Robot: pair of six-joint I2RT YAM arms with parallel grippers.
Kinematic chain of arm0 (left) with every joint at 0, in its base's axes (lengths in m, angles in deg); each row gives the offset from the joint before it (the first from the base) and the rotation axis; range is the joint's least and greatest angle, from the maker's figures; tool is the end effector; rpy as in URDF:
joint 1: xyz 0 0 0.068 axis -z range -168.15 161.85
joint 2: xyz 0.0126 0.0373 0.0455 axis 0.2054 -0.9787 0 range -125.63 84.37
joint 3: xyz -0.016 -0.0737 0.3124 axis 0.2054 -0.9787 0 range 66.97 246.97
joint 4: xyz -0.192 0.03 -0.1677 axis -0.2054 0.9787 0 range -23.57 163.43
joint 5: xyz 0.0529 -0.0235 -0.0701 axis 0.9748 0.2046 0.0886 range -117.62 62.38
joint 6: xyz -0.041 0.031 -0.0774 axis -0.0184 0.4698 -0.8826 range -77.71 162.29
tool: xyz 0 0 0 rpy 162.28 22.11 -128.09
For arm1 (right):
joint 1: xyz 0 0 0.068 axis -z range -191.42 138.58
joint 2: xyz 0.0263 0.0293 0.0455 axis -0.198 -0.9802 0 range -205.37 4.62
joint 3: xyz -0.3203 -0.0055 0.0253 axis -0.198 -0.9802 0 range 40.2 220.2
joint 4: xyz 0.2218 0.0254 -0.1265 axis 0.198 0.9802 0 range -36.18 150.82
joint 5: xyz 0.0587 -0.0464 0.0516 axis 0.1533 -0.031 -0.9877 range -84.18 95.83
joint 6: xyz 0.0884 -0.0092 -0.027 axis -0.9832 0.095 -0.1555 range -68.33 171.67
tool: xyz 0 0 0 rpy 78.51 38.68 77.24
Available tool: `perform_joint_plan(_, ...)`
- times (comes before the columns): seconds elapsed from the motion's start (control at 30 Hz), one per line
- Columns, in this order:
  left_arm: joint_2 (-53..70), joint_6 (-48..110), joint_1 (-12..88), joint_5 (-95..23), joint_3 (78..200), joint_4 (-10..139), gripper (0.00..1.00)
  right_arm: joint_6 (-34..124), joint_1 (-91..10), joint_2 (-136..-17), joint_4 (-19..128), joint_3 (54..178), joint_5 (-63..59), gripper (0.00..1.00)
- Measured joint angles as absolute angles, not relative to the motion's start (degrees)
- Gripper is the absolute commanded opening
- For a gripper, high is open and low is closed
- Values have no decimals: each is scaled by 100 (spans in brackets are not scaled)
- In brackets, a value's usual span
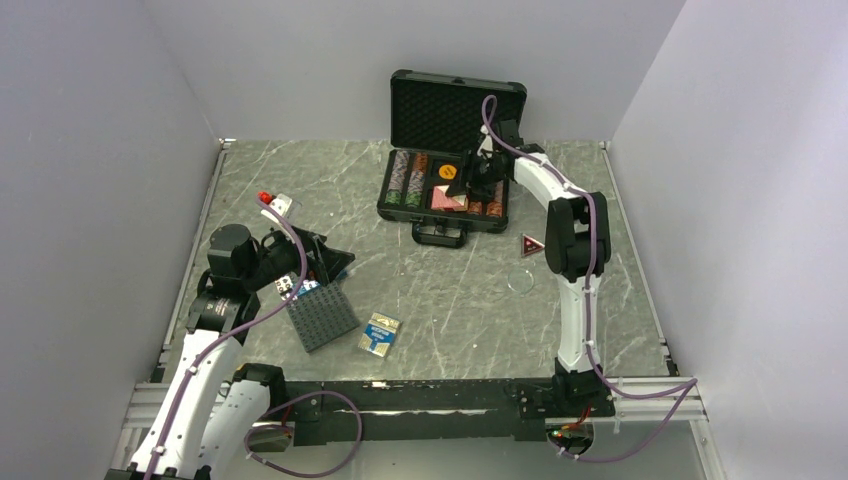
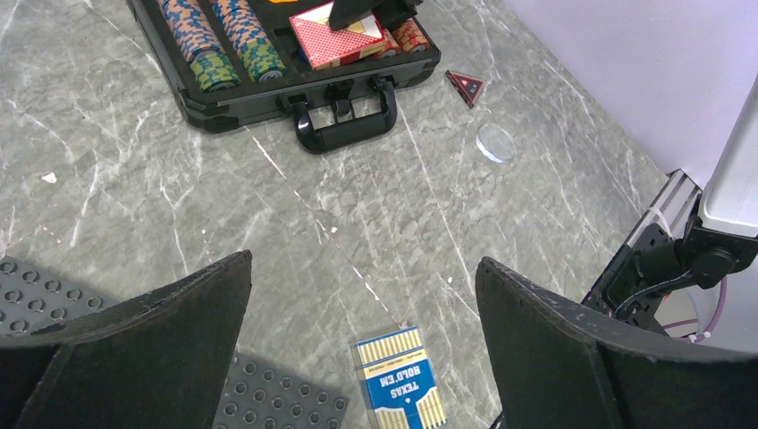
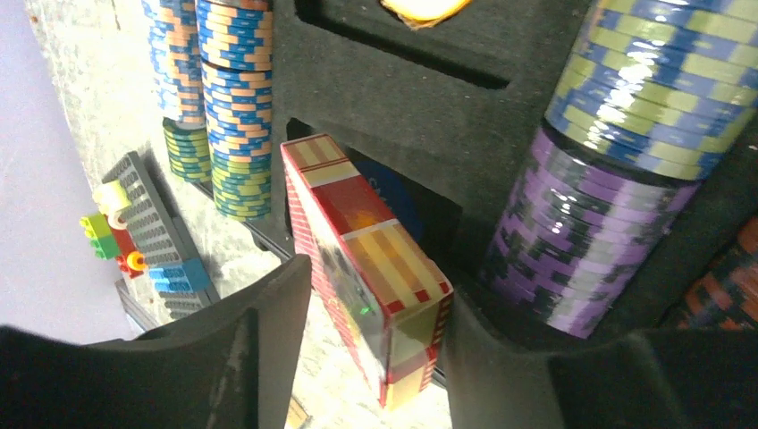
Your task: Pack up texas hold em set
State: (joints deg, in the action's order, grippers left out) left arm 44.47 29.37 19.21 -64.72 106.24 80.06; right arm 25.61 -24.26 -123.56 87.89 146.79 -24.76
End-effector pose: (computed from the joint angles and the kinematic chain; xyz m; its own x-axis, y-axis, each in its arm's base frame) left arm 0.1483 -0.0700 0.3376 -0.3907 -0.1295 -0.9114 0.6100 0.7051 -0.3617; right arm 0.5184 0.1619 0.2073 -0.9303 0.1759 -0.3220 -0.0695 0.7773 0.6253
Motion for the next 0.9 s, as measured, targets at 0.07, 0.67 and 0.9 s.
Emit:
perform_joint_plan(0.07, 4445, 2934, 1921, -6472, 10624, 8006, 99, 2565, -2467, -12351, 8715, 14598, -2363, 65)
perform_joint_plan(0.67, 4441, 2937, 1921, -6470, 10624, 8008, 99, 2838, -2682, -11381, 8697, 14065, -518, 77)
perform_joint_plan(0.9, 4441, 2941, 1921, -6422, 10624, 8012, 99, 2893, -2684, -11361, 8765, 13942, -254, 67)
